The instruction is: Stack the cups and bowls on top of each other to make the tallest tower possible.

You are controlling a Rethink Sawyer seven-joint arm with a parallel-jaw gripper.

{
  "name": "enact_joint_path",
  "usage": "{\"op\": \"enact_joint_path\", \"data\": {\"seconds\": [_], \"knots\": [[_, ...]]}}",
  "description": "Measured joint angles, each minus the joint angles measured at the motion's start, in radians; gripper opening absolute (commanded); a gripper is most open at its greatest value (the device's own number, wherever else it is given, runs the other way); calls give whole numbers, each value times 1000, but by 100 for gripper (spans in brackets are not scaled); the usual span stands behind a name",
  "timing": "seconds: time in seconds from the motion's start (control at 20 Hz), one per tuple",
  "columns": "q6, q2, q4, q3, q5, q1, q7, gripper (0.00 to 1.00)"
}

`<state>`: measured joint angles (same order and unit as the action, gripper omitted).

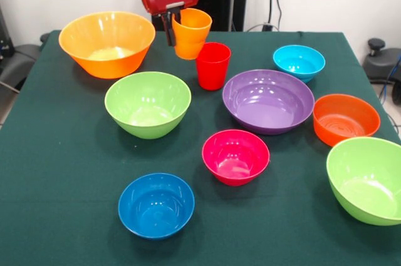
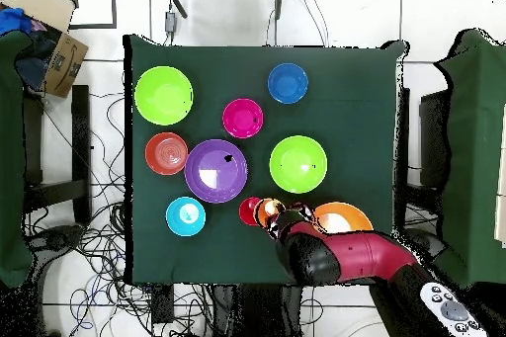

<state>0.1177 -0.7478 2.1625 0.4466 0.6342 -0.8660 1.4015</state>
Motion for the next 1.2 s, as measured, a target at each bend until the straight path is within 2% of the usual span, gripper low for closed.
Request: {"op": "enact_joint_path", "data": {"seconds": [0.7, 1.2], "knots": [[4, -41, 40, 11, 0, -3, 0, 0], [4, -42, 45, 14, 0, -2, 0, 0]]}}
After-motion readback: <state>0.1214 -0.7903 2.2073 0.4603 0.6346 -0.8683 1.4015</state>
